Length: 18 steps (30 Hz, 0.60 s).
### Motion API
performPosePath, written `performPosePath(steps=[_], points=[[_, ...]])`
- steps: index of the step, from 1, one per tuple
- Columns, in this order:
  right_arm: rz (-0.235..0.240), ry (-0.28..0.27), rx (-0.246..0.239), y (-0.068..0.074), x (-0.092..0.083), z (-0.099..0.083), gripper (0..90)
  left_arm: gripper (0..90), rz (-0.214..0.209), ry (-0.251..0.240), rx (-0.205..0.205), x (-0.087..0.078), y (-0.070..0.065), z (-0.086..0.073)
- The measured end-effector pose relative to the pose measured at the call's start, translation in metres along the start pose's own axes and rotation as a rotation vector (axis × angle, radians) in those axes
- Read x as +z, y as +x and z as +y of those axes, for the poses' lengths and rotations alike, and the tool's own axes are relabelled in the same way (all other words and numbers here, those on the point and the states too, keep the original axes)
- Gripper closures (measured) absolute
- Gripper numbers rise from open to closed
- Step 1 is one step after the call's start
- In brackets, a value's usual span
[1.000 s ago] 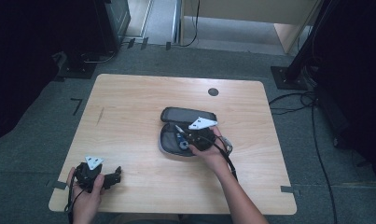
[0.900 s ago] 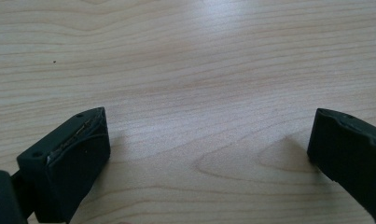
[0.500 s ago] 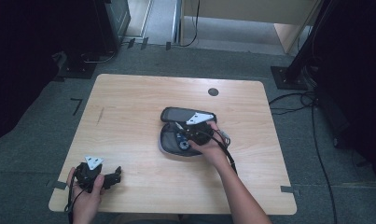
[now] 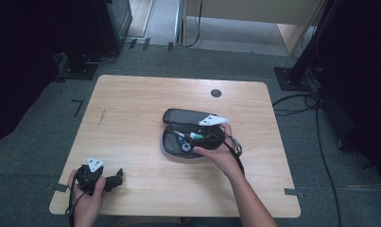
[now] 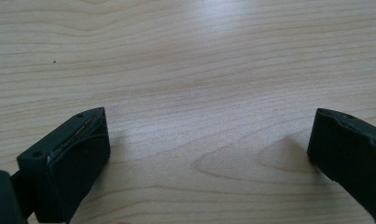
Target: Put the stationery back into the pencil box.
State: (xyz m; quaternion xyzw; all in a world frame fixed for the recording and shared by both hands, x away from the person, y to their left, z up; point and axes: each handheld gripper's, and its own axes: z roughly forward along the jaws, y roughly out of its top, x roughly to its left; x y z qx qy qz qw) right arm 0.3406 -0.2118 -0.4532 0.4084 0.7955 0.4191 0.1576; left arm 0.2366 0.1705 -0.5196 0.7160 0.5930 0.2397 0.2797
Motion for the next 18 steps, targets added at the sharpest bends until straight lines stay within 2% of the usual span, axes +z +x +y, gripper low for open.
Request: performPosePath(steps=[3,5,7,11,18], points=[[-0.011,0.002,0.039,-0.005,-0.015,-0.004,0.0,0.0,0.0,0.0,0.0,0.0,0.0,0.0],[-0.022,0.012,0.052,-0.009,-0.025,-0.009,0.0,0.0,0.0,0.0,0.0,0.0,0.0,0.0],[-0.05,-0.001,0.059,-0.013,-0.035,-0.014,0.0,0.0,0.0,0.0,0.0,0.0,0.0,0.0],[-0.08,-0.02,0.112,-0.026,-0.056,-0.031,0.0,0.0,0.001,0.001,0.0,0.0,0.0,0.0],[-0.133,-0.013,0.146,-0.046,-0.082,-0.06,0.0,0.0,0.002,0.001,-0.001,0.0,0.0,0.0]])
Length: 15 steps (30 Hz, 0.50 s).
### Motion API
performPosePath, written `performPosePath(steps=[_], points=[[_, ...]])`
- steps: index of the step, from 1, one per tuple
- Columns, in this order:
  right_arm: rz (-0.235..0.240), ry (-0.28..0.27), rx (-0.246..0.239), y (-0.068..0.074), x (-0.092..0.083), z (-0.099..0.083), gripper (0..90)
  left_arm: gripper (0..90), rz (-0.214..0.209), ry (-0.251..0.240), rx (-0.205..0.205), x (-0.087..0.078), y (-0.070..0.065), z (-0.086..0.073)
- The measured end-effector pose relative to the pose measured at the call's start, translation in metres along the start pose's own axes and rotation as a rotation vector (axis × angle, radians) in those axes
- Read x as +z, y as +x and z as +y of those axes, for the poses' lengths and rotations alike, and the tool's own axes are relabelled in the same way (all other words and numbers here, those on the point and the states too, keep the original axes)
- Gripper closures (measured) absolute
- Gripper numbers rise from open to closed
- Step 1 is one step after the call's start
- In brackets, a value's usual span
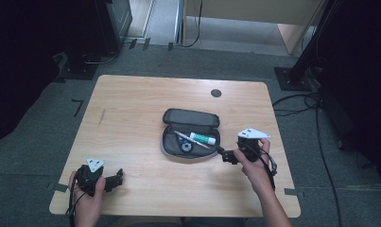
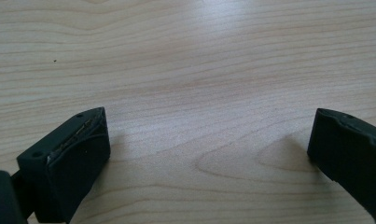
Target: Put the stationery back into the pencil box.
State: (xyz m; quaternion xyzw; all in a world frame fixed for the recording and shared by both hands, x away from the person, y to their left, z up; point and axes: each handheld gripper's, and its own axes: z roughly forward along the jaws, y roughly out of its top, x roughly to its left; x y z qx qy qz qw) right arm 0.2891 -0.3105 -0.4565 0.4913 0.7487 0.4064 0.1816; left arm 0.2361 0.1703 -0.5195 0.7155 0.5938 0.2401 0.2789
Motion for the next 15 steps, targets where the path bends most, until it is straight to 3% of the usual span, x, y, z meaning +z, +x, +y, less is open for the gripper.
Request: performPosePath(steps=[15], points=[[-0.093,0.02,0.052,-0.042,-0.028,-0.048,0.0,0.0,0.001,-0.002,-0.003,0.0,0.0,0.0]])
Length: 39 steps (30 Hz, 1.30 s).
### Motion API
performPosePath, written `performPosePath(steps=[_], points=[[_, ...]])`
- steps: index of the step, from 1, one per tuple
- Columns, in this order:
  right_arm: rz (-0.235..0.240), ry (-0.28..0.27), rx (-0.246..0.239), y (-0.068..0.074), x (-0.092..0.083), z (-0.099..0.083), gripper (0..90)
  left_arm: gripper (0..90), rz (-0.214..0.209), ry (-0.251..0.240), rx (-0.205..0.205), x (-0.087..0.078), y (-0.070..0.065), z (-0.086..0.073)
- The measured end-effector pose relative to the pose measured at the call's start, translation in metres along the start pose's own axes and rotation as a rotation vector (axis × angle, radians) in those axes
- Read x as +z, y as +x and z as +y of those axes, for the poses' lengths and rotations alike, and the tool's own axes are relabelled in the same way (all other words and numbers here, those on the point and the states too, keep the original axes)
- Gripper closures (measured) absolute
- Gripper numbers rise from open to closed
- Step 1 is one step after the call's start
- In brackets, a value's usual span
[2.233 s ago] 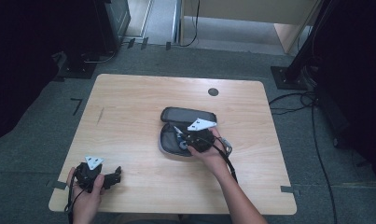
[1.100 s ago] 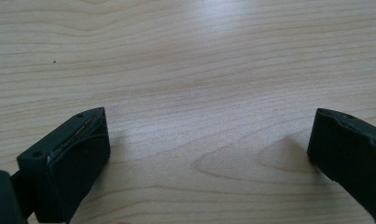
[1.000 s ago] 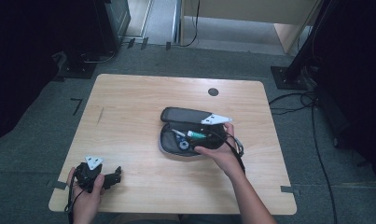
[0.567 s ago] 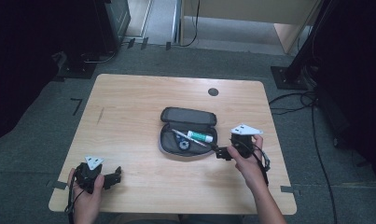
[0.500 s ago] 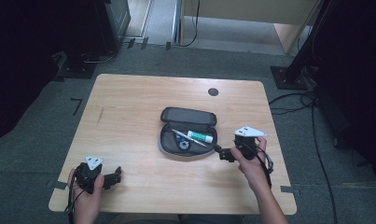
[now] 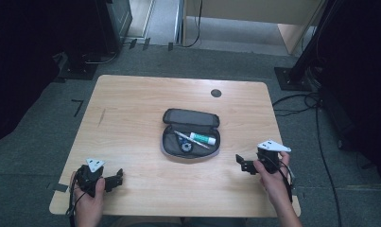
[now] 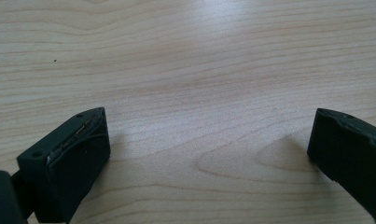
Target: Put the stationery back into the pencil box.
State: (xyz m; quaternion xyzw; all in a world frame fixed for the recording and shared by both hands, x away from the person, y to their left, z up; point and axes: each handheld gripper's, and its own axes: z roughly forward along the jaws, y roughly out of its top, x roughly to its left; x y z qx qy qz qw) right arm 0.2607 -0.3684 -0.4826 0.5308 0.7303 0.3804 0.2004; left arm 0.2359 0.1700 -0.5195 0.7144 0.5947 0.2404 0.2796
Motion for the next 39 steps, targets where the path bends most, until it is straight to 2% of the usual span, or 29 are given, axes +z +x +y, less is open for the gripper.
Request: performPosePath(steps=[3,9,18,23,28,32,37,39], points=[[-0.015,0.015,0.018,-0.01,-0.003,-0.013,0.0,0.0,0.003,0.001,-0.002,0.0,0.0,0.0],[-0.05,0.056,0.022,-0.026,-0.009,-0.033,0.0,0.0,0.008,0.001,-0.009,-0.001,-0.001,0.0],[-0.114,0.09,0.061,-0.051,-0.02,-0.052,0.0,0.0,0.009,0.001,-0.01,-0.001,-0.002,0.0],[-0.135,0.102,0.044,-0.056,-0.028,-0.061,0.0,0.0,0.01,0.0,-0.013,-0.001,-0.002,-0.001],[-0.156,0.113,0.054,-0.061,-0.034,-0.073,0.0,0.0,0.01,0.0,-0.013,-0.001,-0.002,-0.001],[-0.172,0.115,0.043,-0.06,-0.037,-0.077,0.0,0.0,0.01,0.0,-0.013,-0.001,-0.002,-0.001],[-0.139,0.1,0.007,-0.062,-0.038,-0.08,0.0,0.0,0.012,0.0,-0.013,0.0,-0.002,0.0],[-0.138,0.1,0.006,-0.062,-0.039,-0.08,0.0,0.0,0.012,0.0,-0.014,0.0,-0.002,-0.001]])
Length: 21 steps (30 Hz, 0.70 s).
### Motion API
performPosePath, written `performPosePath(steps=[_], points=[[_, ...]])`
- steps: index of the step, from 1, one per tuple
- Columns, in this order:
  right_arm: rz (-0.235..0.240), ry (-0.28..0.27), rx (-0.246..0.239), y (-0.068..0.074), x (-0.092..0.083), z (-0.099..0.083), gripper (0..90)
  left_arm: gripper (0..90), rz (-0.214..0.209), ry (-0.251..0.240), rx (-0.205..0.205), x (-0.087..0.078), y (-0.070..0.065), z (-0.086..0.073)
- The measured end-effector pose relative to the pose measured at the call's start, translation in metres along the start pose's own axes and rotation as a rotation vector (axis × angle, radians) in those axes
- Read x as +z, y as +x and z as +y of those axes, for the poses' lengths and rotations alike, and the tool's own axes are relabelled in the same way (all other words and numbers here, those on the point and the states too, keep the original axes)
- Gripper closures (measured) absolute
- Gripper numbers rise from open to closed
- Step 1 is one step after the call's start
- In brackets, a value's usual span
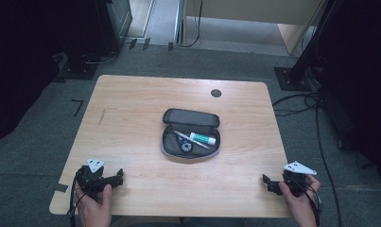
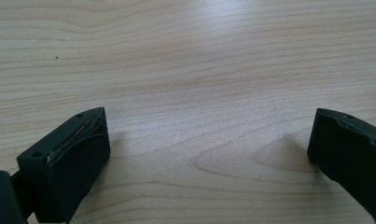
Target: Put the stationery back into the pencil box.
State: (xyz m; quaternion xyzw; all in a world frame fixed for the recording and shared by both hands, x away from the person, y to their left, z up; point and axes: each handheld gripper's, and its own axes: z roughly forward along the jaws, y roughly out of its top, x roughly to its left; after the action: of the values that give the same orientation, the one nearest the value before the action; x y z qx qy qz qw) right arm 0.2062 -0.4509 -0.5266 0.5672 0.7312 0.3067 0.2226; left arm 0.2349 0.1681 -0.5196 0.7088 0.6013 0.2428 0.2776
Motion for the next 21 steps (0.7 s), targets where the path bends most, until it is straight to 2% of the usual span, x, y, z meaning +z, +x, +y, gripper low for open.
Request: performPosePath(steps=[21], points=[[-0.013,-0.001,0.018,0.0022,0.0008,0.0006,0.0,0.0,-0.003,0.001,0.003,0.0005,-0.0009,0.0006]])
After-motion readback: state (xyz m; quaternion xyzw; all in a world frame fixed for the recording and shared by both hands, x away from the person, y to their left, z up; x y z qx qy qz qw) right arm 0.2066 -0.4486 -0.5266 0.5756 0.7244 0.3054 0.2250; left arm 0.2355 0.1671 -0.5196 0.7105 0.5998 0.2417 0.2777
